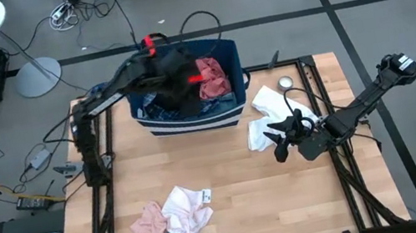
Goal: Sort clothes
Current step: Put the light pink underwear into the blue laundry bin
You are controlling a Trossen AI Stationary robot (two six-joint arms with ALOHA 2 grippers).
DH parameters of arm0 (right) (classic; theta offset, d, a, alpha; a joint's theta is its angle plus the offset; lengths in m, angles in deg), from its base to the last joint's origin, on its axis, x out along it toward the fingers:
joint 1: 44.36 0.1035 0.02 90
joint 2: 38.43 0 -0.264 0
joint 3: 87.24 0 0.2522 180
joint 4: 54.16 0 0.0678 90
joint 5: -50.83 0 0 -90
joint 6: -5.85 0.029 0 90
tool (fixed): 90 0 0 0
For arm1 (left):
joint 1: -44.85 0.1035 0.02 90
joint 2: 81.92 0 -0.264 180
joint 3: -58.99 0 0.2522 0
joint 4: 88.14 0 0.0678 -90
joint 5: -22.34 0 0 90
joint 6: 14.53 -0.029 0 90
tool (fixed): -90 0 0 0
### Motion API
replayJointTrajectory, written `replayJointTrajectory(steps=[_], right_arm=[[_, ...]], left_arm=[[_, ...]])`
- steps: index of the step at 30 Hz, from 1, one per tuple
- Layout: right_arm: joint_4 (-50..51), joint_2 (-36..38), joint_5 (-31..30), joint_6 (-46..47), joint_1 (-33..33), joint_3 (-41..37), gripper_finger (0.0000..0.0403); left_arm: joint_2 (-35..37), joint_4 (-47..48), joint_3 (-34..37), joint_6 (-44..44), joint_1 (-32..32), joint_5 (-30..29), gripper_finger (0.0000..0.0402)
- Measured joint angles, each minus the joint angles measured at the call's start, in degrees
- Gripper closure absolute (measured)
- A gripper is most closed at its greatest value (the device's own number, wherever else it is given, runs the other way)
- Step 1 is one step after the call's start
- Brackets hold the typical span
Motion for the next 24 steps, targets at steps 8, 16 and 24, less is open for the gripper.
replayJointTrajectory(steps=[8,16,24], right_arm=[[-0.09,0.0,-0.02,0.0,-0.02,0.0,0.0252],[-0.49,0.0,-0.02,0.02,-0.02,0.0,0.0252],[-1.04,0.0,-0.04,0.02,-0.02,0.0,0.0252]], left_arm=[[6.36,10.16,0.0,8.24,-10.19,-7.4,0.0326],[13.42,10.28,9.8,18.22,-22.71,-12.32,0.0326],[21.96,0.44,34.64,33.59,-34.87,-16.05,0.0326]])
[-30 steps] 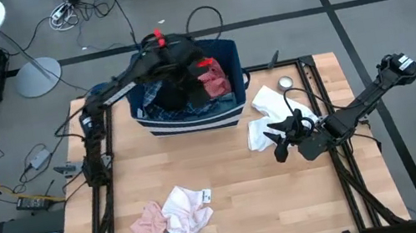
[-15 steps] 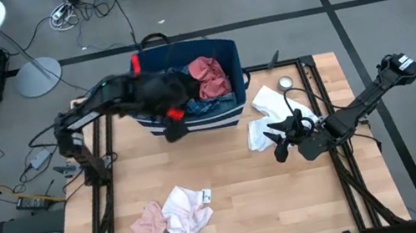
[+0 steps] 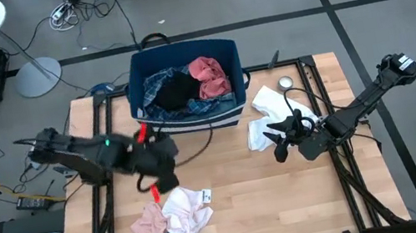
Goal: Sort clothes
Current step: Put the light pink underwear into the blue laundry bin
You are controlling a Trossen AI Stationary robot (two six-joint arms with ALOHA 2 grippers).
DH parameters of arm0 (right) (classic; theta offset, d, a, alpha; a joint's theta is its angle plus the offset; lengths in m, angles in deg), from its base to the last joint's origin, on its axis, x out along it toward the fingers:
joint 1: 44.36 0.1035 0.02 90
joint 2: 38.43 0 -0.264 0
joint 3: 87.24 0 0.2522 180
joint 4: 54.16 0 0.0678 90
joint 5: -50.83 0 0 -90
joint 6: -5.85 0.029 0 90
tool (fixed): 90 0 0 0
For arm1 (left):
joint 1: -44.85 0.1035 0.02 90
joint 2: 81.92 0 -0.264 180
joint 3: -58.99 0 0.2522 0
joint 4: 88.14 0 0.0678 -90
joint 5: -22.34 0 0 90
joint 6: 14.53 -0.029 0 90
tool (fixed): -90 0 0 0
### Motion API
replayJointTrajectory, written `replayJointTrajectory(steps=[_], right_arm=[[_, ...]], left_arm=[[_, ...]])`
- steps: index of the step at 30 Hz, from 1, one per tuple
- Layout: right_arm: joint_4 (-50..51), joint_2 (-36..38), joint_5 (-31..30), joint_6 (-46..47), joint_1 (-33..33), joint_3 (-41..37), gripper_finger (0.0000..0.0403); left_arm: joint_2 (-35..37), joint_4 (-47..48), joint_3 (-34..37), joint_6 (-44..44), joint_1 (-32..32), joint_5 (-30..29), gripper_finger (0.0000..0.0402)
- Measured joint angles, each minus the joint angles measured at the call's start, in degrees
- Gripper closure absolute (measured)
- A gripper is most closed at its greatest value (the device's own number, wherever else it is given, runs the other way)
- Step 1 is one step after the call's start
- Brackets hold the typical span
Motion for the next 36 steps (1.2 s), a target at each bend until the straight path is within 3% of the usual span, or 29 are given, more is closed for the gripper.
replayJointTrajectory(steps=[6,13,26,36], right_arm=[[-0.99,0.0,-0.02,-0.13,-0.07,0.0,0.0252],[-1.45,-0.02,0.01,-0.11,-0.09,0.0,0.0252],[-1.85,-0.02,0.35,-0.24,-0.09,0.0,0.0252],[-1.89,-0.02,0.41,-0.37,-0.09,0.0,0.0252]], left_arm=[[3.91,-11.64,16.31,9.79,-6.71,1.88,0.0326],[3.97,-27.28,29.89,14.09,-9.89,6.03,0.0326],[3.93,-44.08,46.65,20.19,-10.67,10.88,0.0326],[3.93,-61.07,59.18,21.65,-10.62,11.08,0.0326]])
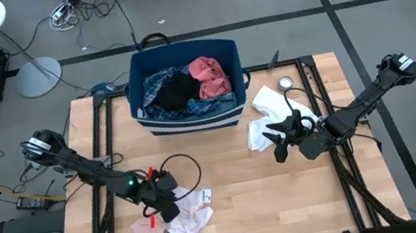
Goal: Sort clothes
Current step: Put the light pink underwear into the blue laundry bin
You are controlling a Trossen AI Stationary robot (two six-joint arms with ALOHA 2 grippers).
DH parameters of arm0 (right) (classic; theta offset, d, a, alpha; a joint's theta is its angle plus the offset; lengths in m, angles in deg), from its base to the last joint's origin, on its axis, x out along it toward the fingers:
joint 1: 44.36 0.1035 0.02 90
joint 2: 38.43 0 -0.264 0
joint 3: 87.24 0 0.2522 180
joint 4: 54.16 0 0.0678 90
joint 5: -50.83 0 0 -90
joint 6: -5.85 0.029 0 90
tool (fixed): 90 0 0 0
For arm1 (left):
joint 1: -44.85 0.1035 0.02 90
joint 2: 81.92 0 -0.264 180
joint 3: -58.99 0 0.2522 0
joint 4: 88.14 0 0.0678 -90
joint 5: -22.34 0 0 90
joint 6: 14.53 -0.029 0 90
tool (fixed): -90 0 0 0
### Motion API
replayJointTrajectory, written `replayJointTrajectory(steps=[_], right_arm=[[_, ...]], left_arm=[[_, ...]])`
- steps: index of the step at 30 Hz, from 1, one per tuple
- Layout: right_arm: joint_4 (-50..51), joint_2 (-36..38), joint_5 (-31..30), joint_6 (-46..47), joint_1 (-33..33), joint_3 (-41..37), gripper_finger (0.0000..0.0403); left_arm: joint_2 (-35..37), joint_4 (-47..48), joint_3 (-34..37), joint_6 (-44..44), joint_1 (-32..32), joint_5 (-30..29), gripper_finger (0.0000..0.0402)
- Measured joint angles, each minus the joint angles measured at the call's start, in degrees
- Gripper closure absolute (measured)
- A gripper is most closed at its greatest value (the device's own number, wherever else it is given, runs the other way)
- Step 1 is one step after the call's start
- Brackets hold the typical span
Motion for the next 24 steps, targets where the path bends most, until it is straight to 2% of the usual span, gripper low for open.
replayJointTrajectory(steps=[8,13,18,24], right_arm=[[-0.15,0.0,0.0,-0.11,0.0,0.0,0.0252],[-0.32,0.0,0.0,-0.09,0.0,0.0,0.0252],[-0.46,0.0,0.0,-0.09,0.0,0.0,0.0252],[-0.57,0.0,0.0,-0.09,0.0,0.0,0.0252]], left_arm=[[-2.92,-3.33,4.6,4.37,0.14,-1.6,0.033],[-3.45,-3.93,3.79,4.06,0.46,-3.06,0.039],[-3.29,-0.48,0.89,-1.03,2.78,-4.06,0.0399],[-3.3,6.23,-6.54,-9.66,7.68,-4.3,0.0401]])
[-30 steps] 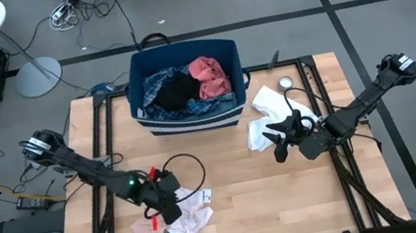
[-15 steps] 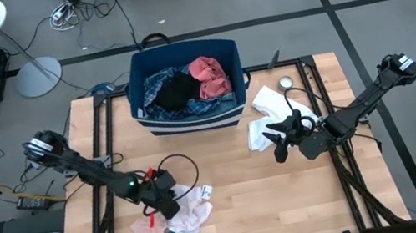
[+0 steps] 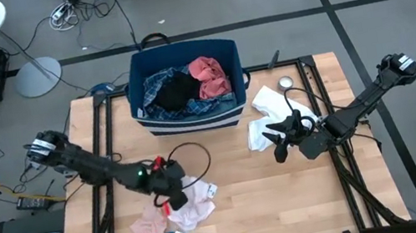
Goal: Sort clothes
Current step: Put the light pink underwear into the blue laundry bin
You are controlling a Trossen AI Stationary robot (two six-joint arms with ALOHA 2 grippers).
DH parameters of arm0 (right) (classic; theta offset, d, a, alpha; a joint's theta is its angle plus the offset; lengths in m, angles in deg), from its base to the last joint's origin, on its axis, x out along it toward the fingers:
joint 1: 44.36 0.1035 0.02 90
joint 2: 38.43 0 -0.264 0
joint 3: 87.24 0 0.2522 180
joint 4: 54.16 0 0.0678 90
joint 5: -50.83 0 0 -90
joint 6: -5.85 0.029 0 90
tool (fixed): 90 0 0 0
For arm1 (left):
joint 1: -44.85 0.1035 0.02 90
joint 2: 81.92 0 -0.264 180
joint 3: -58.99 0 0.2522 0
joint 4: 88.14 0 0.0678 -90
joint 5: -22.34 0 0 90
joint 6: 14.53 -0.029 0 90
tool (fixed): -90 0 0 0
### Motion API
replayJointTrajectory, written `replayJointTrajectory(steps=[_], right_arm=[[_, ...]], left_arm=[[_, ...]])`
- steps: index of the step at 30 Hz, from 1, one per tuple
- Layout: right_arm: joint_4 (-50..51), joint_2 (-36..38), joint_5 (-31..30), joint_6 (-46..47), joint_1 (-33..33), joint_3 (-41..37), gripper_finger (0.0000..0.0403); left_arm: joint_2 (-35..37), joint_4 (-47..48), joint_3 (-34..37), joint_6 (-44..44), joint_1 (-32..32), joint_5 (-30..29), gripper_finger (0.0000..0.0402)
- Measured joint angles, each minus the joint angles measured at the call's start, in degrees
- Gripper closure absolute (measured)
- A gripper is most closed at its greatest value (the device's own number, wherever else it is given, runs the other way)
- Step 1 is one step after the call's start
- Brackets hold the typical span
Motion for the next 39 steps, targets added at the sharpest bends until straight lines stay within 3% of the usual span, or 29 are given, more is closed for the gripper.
replayJointTrajectory(steps=[12,30,39], right_arm=[[-0.07,0.0,-0.02,-0.11,-0.01,0.0,0.0252],[0.03,0.0,-0.02,-1.25,-0.01,0.0,0.0252],[0.13,0.0,-0.02,-1.27,-0.35,0.0,0.0252]], left_arm=[[0.04,14.47,-23.95,-20.84,9.53,-2.73,0.0401],[0.2,18.98,-58.57,-46.12,22.64,-6.27,0.0401],[0.22,17.72,-71.82,-51.52,33.03,-6.24,0.0401]])
